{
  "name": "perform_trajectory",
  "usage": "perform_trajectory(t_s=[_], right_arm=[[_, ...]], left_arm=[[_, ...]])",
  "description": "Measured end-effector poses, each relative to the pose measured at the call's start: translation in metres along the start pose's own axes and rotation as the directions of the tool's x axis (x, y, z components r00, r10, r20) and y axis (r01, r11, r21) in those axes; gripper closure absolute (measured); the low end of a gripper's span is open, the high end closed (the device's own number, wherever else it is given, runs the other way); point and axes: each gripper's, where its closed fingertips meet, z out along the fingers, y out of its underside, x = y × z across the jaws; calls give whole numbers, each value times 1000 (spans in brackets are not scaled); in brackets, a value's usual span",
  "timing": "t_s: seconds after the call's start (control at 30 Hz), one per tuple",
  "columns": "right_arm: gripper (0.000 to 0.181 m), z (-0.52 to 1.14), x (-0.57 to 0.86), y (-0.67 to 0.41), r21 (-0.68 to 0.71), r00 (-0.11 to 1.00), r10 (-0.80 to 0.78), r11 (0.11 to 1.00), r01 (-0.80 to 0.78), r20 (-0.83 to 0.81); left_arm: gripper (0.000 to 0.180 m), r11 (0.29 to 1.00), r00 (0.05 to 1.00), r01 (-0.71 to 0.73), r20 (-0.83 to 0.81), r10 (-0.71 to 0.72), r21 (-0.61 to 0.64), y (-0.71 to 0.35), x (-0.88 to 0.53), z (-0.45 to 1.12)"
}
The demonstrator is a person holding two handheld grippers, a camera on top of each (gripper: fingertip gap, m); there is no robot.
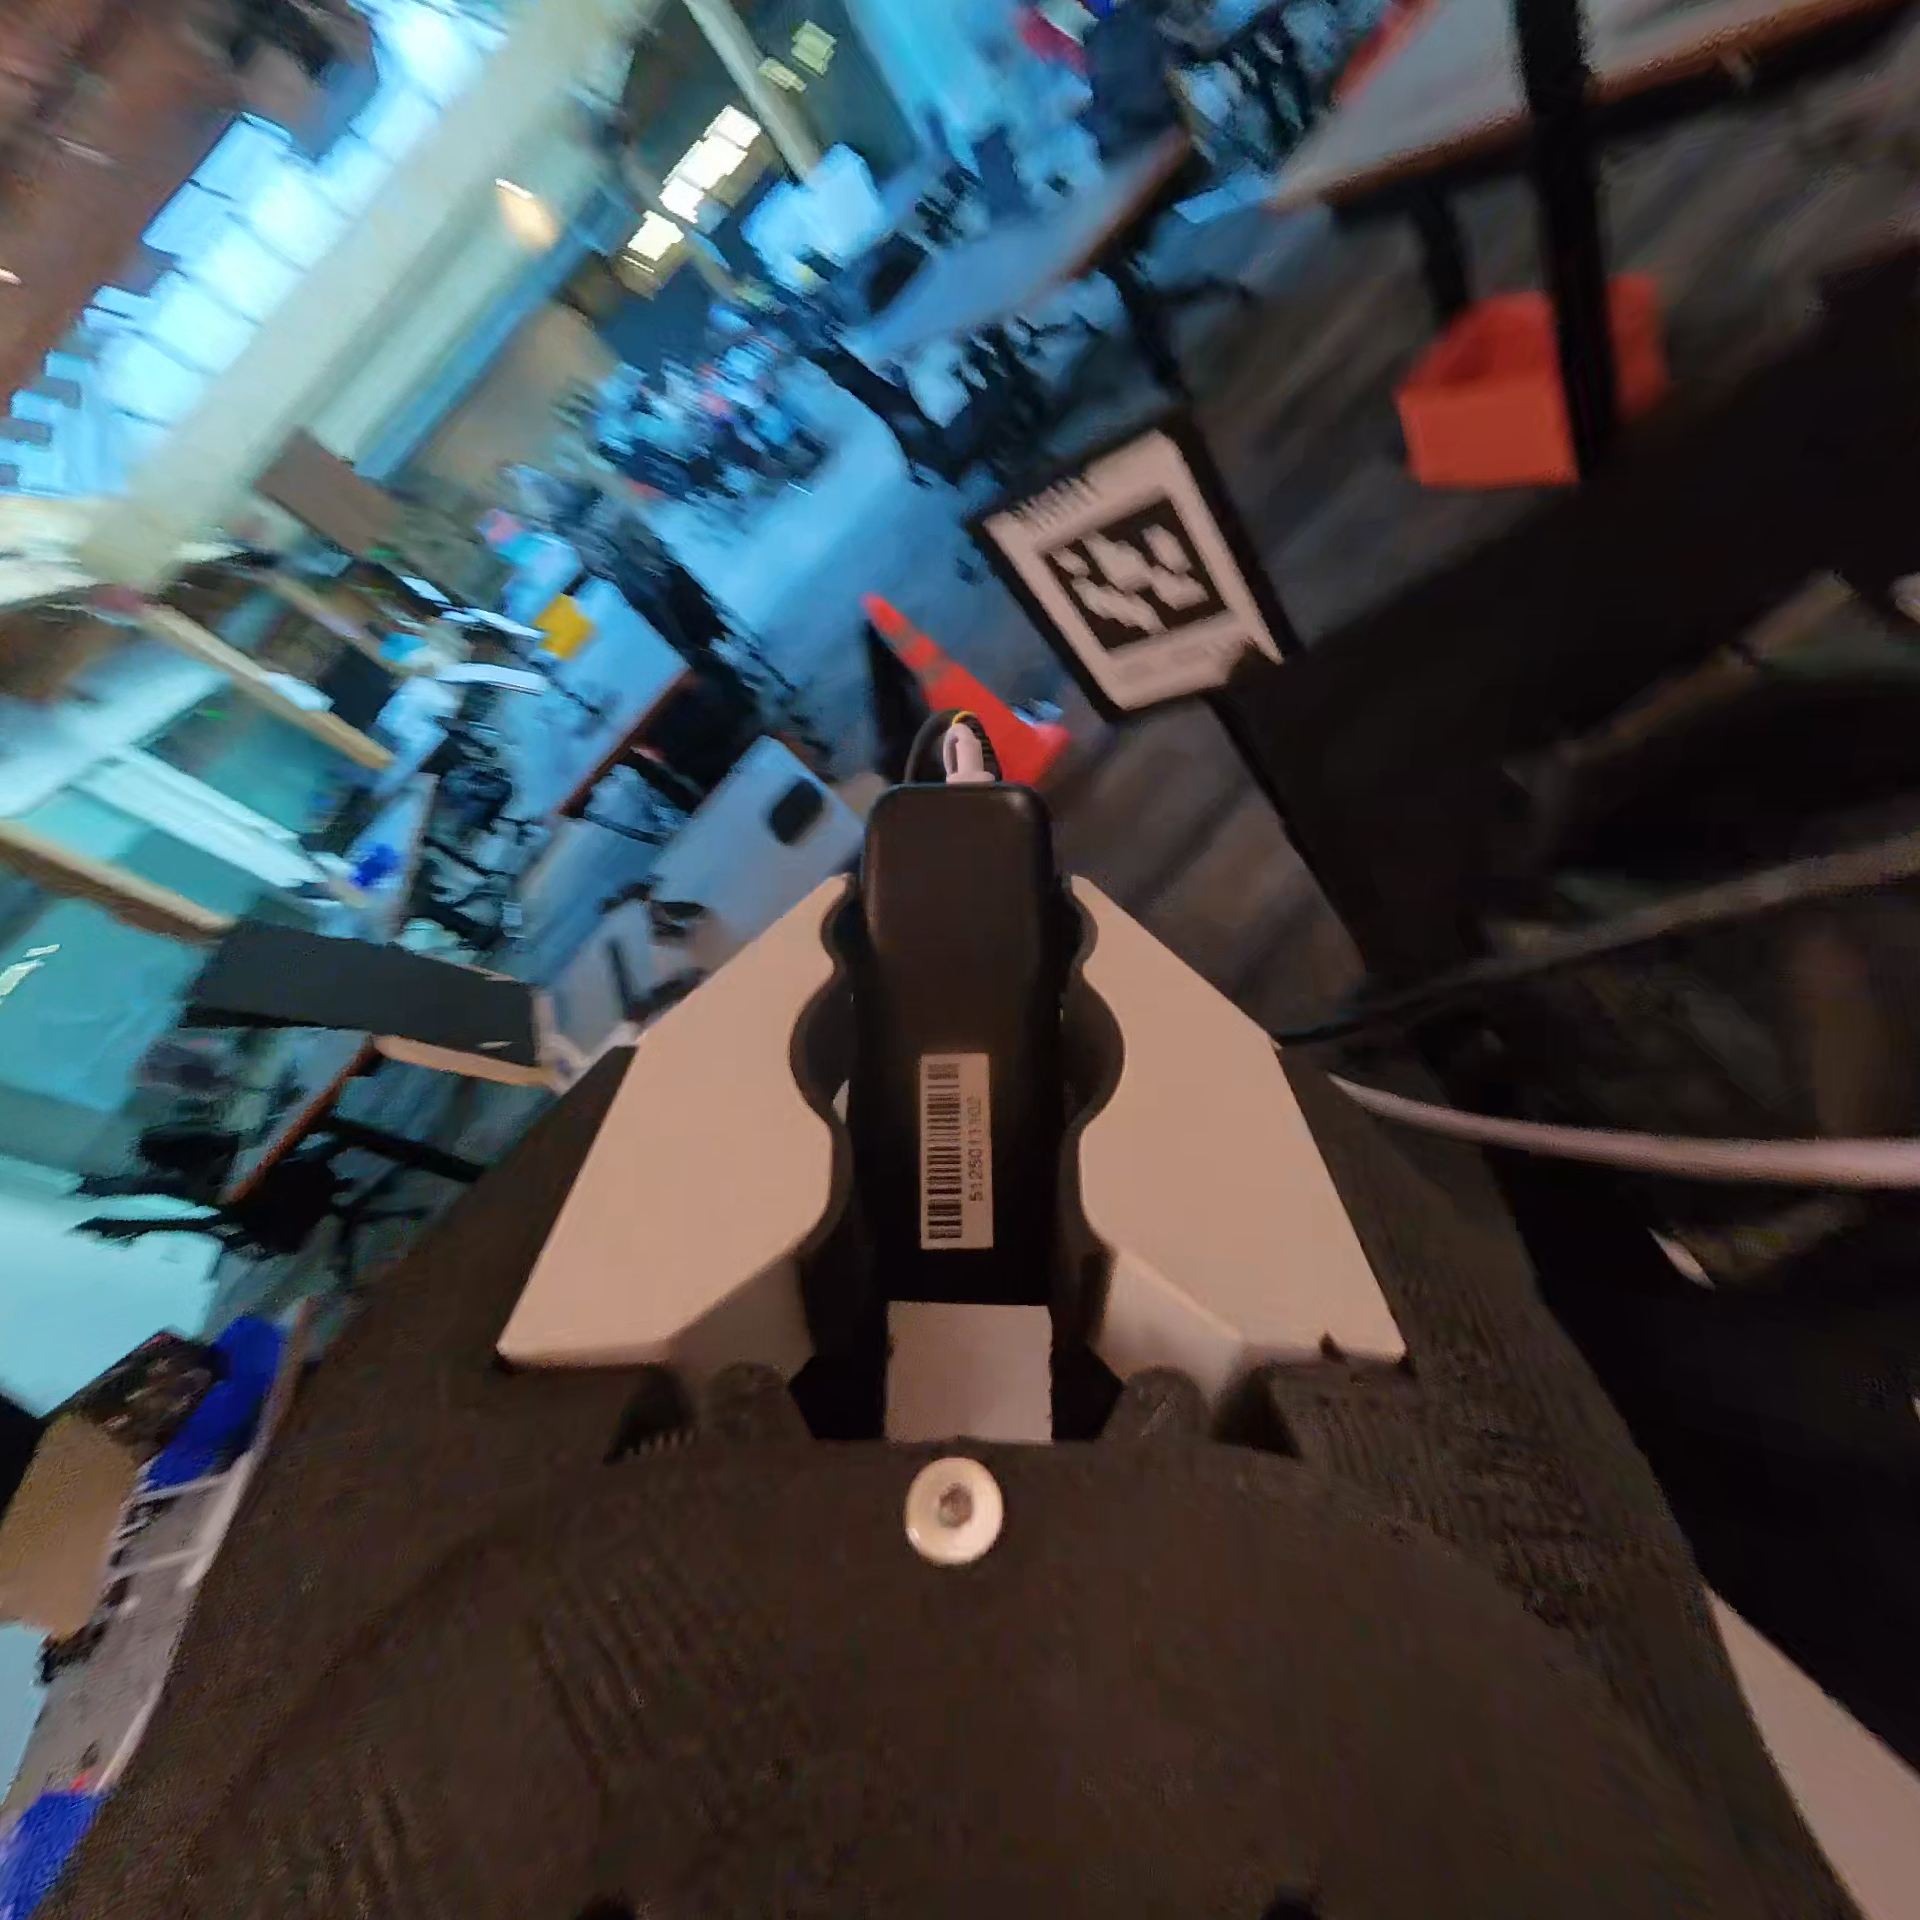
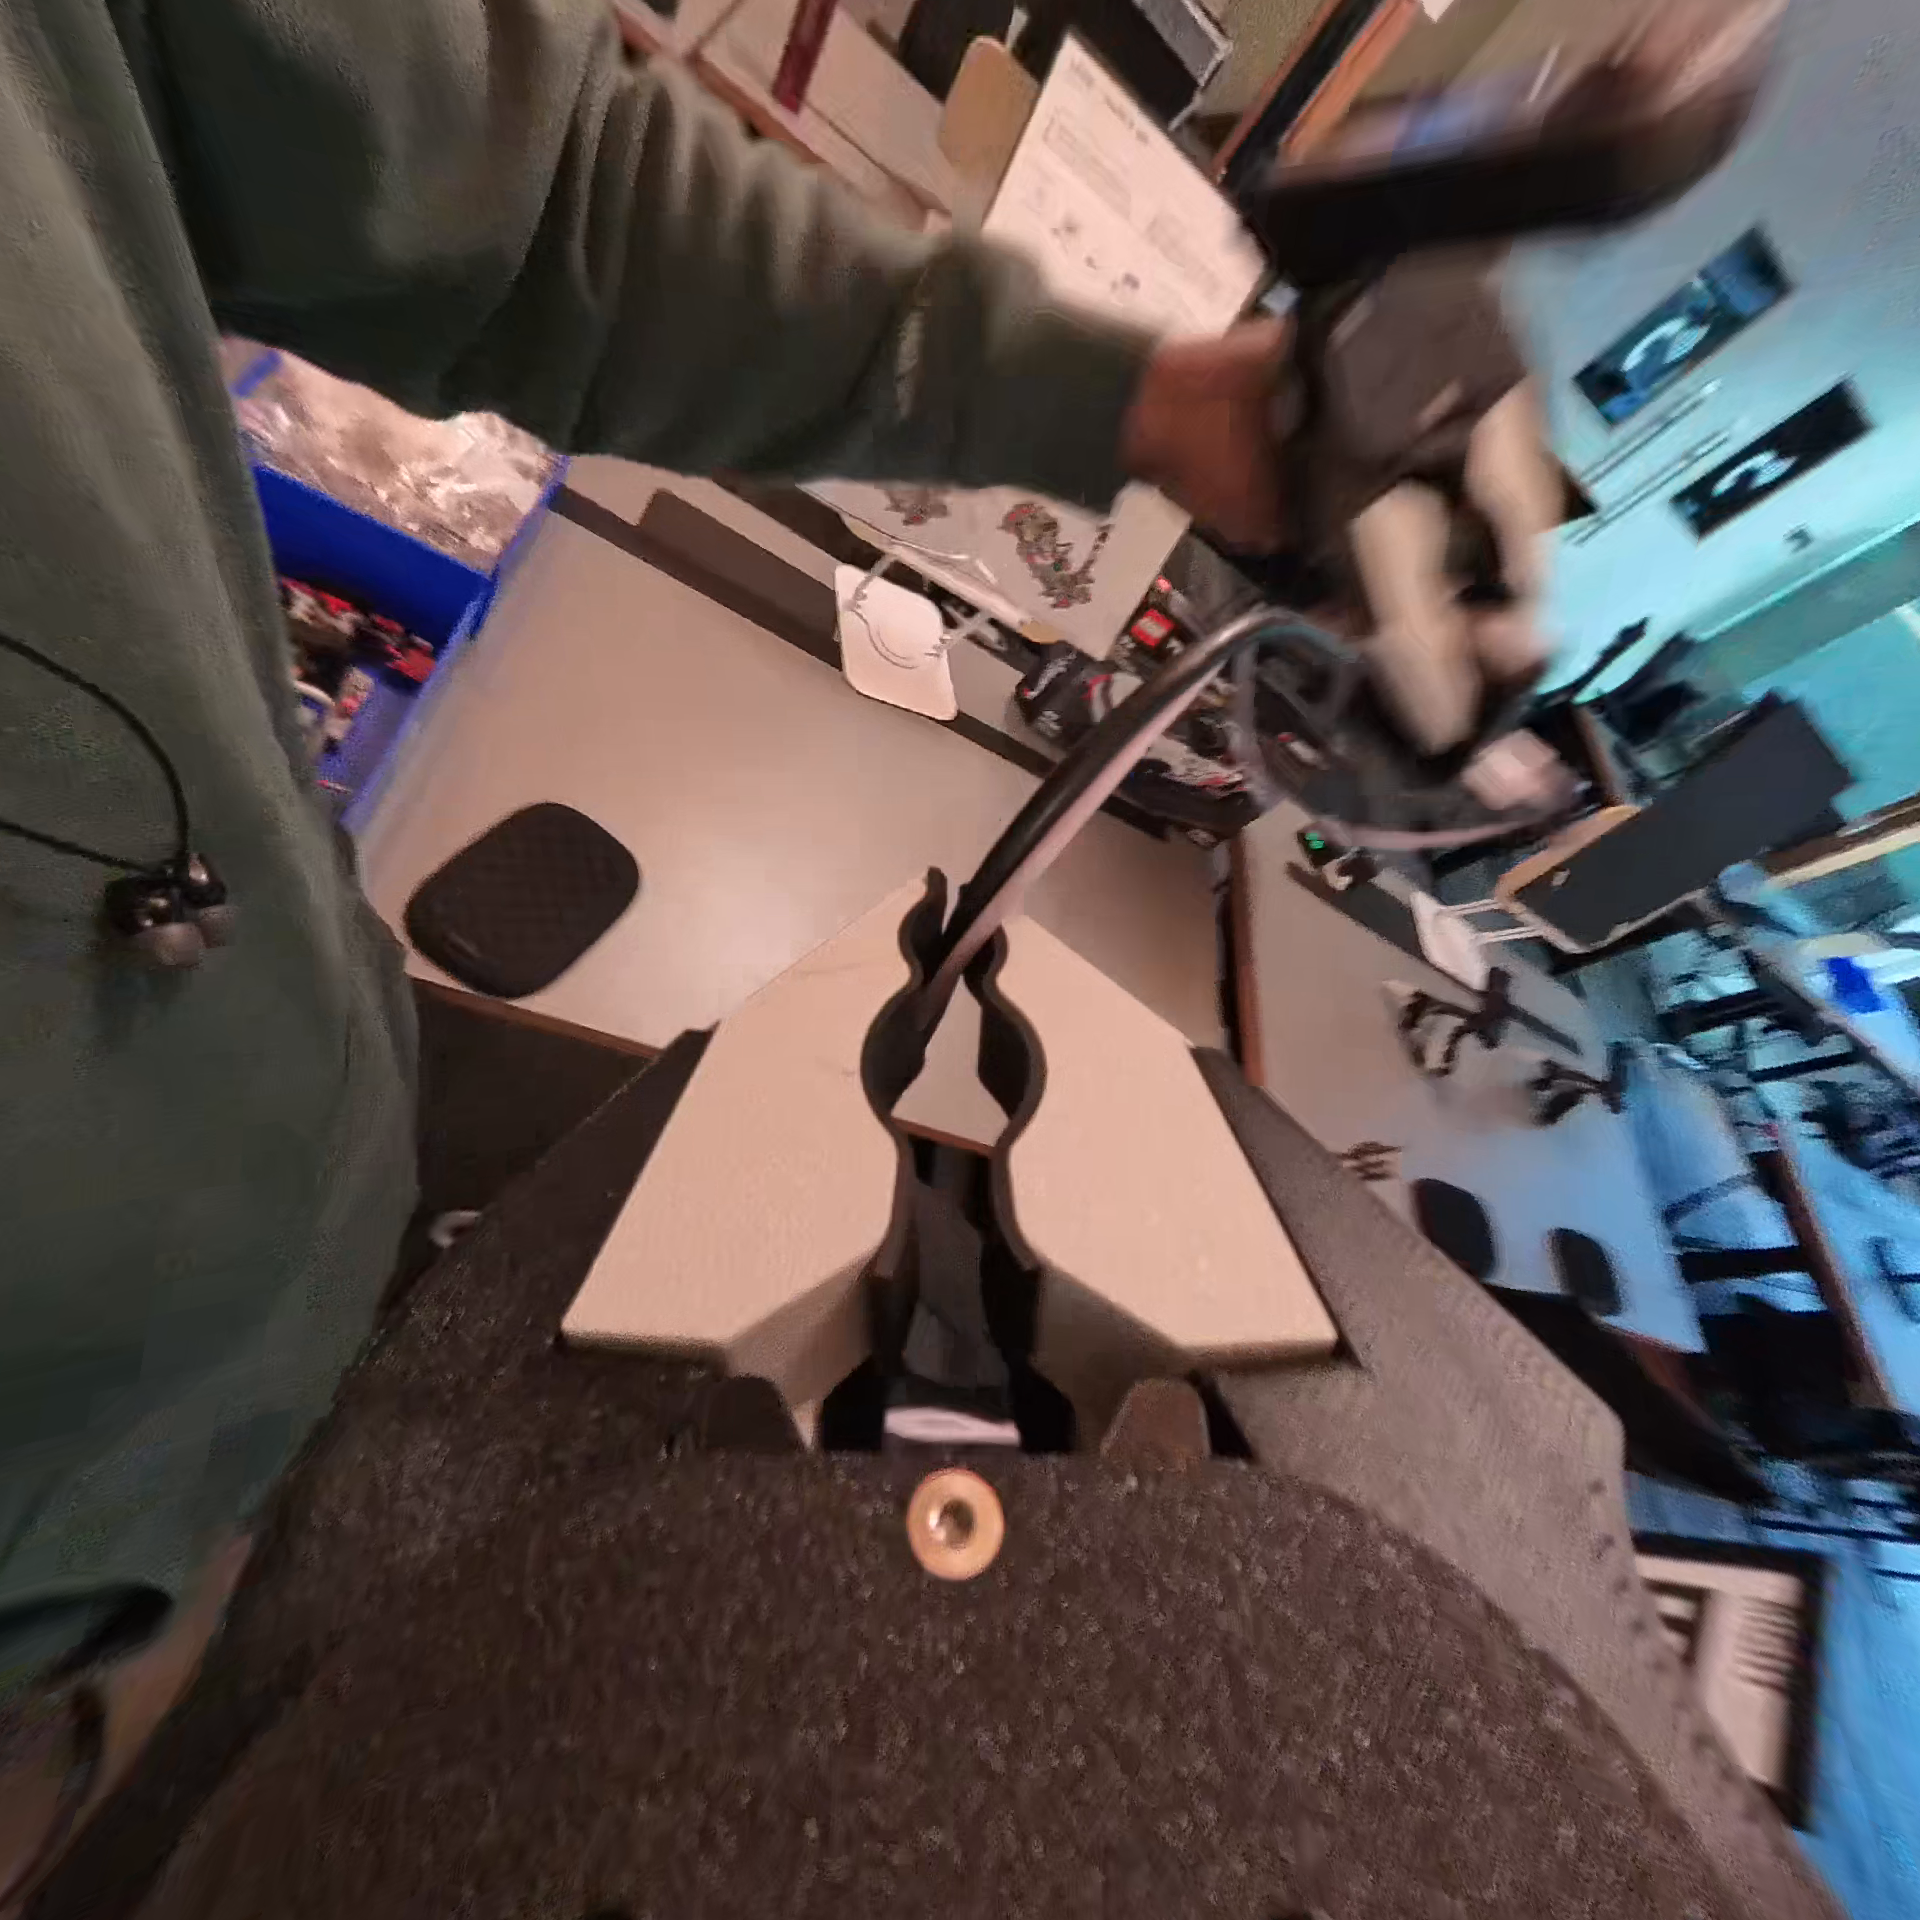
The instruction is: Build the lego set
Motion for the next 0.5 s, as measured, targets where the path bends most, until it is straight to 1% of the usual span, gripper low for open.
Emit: perform_trajectory(t_s=[0.03, 0.1, 0.13, 0.23, 0.27, 0.33, 0.4, 0.47, 0.5], right_arm=[[180, -10, 13, -10, -10, 1000, -23, 1000, 23, -7], [181, -27, 35, -30, -5, 999, -21, 1000, 21, 32], [181, -31, 50, -39, -13, 999, -26, 1000, 27, 25], [181, -33, 88, -57, -75, 997, -74, 994, 75, 20], [181, -30, 97, -65, -81, 996, -81, 993, 83, 34], [181, -24, 115, -80, -97, 995, -98, 990, 100, 30], [181, -17, 138, -88, -116, 993, -120, 986, 118, -11], [181, -8, 160, -89, -111, 996, -81, 991, 75, -43], [181, -2, 170, -83, -117, 998, -45, 992, 38, -53]], left_arm=[[146, 999, 997, -22, -76, 19, -29, 14, 23, 7], [146, 997, 978, -43, -208, 29, -62, 35, 66, 15], [146, 996, 960, -52, -280, 29, -74, 44, 88, 16], [146, 993, 873, -101, -484, 56, -68, 59, 154, 10], [147, 992, 832, -120, -550, 77, -43, 59, 175, 3], [146, 993, 749, -115, -654, 106, 30, 52, 211, -15], [146, 986, 669, -84, -725, 163, 144, 36, 238, -41], [146, 965, 591, -60, -770, 241, 255, 16, 259, -72], [145, 948, 566, -56, -772, 289, 313, 6, 266, -88]])
